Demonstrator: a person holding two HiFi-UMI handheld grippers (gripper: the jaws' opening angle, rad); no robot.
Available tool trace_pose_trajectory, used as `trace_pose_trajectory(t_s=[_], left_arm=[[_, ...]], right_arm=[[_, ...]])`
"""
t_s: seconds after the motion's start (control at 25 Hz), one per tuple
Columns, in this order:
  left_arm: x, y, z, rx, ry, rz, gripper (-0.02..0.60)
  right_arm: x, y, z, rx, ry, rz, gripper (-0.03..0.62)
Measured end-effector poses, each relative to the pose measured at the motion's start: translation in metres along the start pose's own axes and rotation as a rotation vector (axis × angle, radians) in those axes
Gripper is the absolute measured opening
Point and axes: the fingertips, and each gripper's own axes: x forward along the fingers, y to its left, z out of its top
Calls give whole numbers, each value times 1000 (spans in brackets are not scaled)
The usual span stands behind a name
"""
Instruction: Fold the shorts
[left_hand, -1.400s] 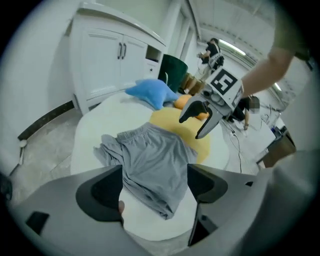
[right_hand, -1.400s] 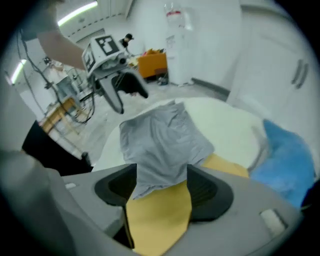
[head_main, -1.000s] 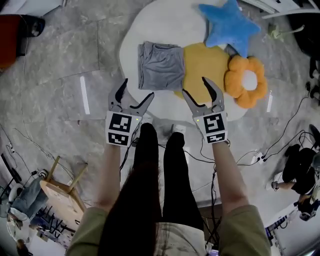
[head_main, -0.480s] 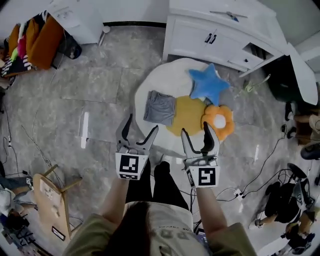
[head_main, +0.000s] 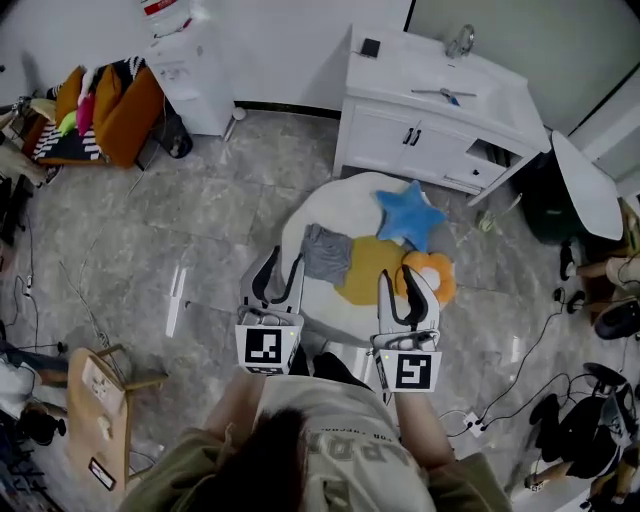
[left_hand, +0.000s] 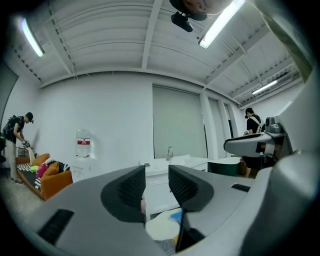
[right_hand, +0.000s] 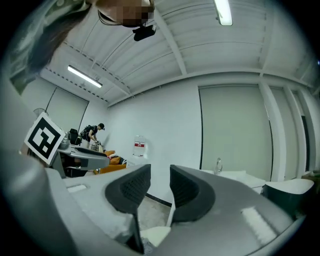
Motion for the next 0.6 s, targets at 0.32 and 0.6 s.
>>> trace_pose_trajectory(t_s=[0.32, 0.6], left_arm=[[-20, -14, 46, 2, -132, 13, 11], [-24, -20, 67, 13, -202, 10, 9]], right_arm=[[-13, 3, 47, 7, -131, -68, 3], [-22, -6, 54, -50, -126, -54, 2]])
